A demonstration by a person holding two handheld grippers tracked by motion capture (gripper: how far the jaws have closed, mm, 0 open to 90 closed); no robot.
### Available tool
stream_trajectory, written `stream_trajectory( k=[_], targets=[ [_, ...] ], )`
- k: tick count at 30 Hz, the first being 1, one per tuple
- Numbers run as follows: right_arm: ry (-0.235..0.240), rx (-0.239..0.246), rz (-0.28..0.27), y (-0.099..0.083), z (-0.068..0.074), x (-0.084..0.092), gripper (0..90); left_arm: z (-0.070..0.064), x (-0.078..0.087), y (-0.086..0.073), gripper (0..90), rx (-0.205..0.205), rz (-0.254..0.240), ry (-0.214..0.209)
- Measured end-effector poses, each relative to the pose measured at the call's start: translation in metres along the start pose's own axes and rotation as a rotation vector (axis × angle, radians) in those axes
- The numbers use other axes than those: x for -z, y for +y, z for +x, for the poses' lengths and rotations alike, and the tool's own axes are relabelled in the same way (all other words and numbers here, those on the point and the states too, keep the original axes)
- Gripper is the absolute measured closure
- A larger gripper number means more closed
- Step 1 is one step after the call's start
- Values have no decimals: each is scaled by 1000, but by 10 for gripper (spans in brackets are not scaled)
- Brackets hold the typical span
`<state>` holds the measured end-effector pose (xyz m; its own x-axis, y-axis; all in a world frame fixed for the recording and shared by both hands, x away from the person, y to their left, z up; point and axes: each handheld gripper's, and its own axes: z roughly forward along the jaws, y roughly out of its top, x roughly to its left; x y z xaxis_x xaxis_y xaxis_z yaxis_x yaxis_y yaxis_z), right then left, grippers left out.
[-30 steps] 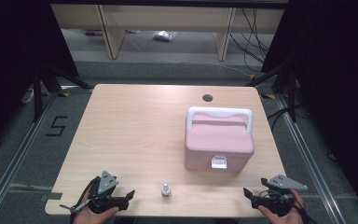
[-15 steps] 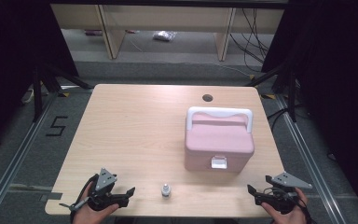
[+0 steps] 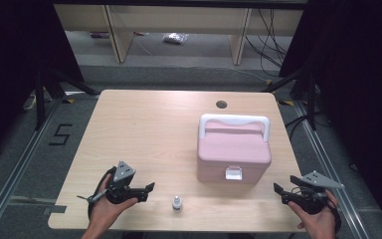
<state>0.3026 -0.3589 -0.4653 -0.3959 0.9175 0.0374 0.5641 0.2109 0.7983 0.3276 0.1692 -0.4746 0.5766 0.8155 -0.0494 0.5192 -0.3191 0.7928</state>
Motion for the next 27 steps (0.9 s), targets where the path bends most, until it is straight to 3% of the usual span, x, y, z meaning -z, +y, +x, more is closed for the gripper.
stream_trajectory(
  k=[1, 5, 6, 7, 12, 14, 17, 19, 20, 21, 23, 24, 27],
  targets=[
    [14, -45, 8, 1, 0, 0, 317, 1, -7, 8, 164, -4, -7, -11],
    [7, -35, -14, 6, -8, -3, 343, -1, -17, 20, 165, 5, -2, -17],
    [23, -67, -6, 9, -12, -5, 379, -1, -23, 25, 170, -4, 1, -23],
    [25, -35, -24, 10, -16, -7, 401, -2, -29, 29, 173, -6, 3, -23],
    [43, -48, -17, 18, -20, -15, 493, -4, -44, 38, 243, -13, 15, -50],
    [50, -24, -24, 21, -22, -21, 529, -5, -50, 42, 270, -12, 21, -57],
    [49, -33, -18, 24, -20, -25, 561, -8, -57, 47, 323, -20, 15, -62],
    [50, -5, -7, 27, -19, -30, 593, -7, -61, 51, 347, -40, 25, -84],
    [56, -26, -2, 30, -16, -35, 635, -7, -63, 52, 420, -41, 24, -86],
    [64, 8, -9, 32, -19, -37, 654, -8, -67, 55, 448, -52, 13, -92],
    [65, 12, -15, 34, -19, -41, 689, -11, -70, 59, 531, -64, 14, -104],
    [70, -20, -4, 35, -17, -42, 712, -12, -72, 61, 563, -76, 17, -108],
    [71, -1, -17, 38, -19, -46, 767, -16, -78, 65, 664, -88, 13, -124]
  ],
)
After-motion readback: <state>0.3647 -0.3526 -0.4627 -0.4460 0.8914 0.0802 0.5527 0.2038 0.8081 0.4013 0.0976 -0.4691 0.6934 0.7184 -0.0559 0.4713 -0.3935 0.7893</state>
